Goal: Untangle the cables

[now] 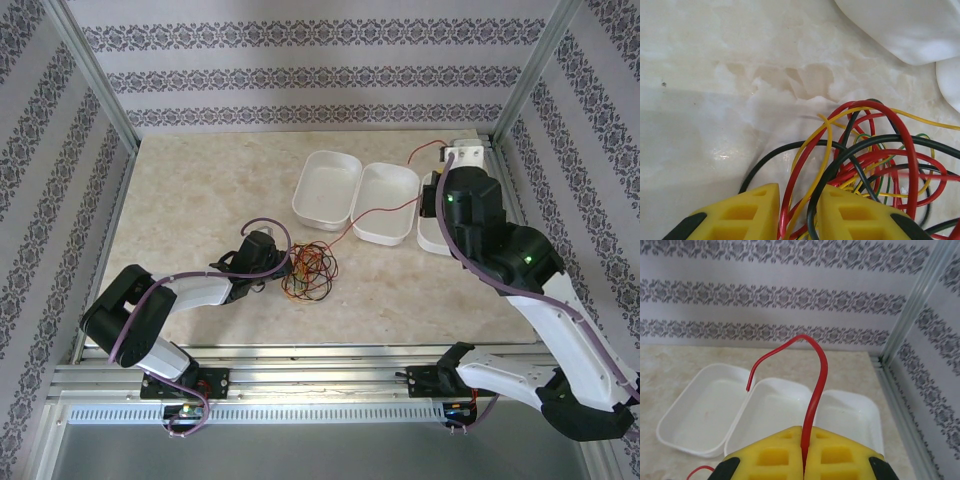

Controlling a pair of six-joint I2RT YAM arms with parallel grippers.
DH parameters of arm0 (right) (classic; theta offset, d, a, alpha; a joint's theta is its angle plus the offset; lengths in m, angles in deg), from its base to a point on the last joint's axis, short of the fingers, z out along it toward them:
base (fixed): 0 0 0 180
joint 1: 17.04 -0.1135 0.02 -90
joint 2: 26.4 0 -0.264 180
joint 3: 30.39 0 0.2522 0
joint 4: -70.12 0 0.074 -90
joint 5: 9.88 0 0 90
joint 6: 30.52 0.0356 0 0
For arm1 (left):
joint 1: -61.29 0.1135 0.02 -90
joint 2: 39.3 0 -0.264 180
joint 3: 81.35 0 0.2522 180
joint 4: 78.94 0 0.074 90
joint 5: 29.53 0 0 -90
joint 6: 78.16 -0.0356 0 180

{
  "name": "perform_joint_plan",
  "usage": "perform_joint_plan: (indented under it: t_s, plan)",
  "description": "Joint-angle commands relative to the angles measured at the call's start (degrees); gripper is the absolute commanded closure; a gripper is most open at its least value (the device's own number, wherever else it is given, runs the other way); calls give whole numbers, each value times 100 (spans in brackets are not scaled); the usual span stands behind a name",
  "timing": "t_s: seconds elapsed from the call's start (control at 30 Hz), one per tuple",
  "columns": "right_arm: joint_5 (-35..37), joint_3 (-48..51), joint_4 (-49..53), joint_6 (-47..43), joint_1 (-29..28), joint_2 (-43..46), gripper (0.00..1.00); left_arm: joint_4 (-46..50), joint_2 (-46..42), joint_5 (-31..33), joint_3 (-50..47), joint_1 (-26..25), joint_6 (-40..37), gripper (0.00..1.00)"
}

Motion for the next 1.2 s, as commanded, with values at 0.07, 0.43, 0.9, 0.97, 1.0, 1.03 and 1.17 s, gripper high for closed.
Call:
perform_joint_plan:
  t_s: [0.07,0.43,0.9,0.97,1.0,1.03,1.17]
  plan:
    - [990,-484,119,-606,65,-89,100,99,6,39,-4,-45,46,75]
    - [2265,-1025,-431,-1850,388,-656,100,90,-76,53,-50,-41,31,74]
    - [2176,-2074,-1579,-3185,983,-1330,100,-62,-65,-34,-87,-40,-26,73]
    - [2078,-2105,-1642,-3174,1141,-1385,100,-63,-64,-32,-82,-44,-36,73]
    - [2034,-2130,-1623,-3160,1216,-1423,100,-63,-62,-42,-78,-42,-48,73]
    - [2004,-2170,-1620,-3159,1311,-1484,100,-67,-47,-46,-79,-40,-53,73]
    - [1790,-2308,-1608,-3160,1800,-1742,100,-106,-52,-68,-84,-46,-61,73]
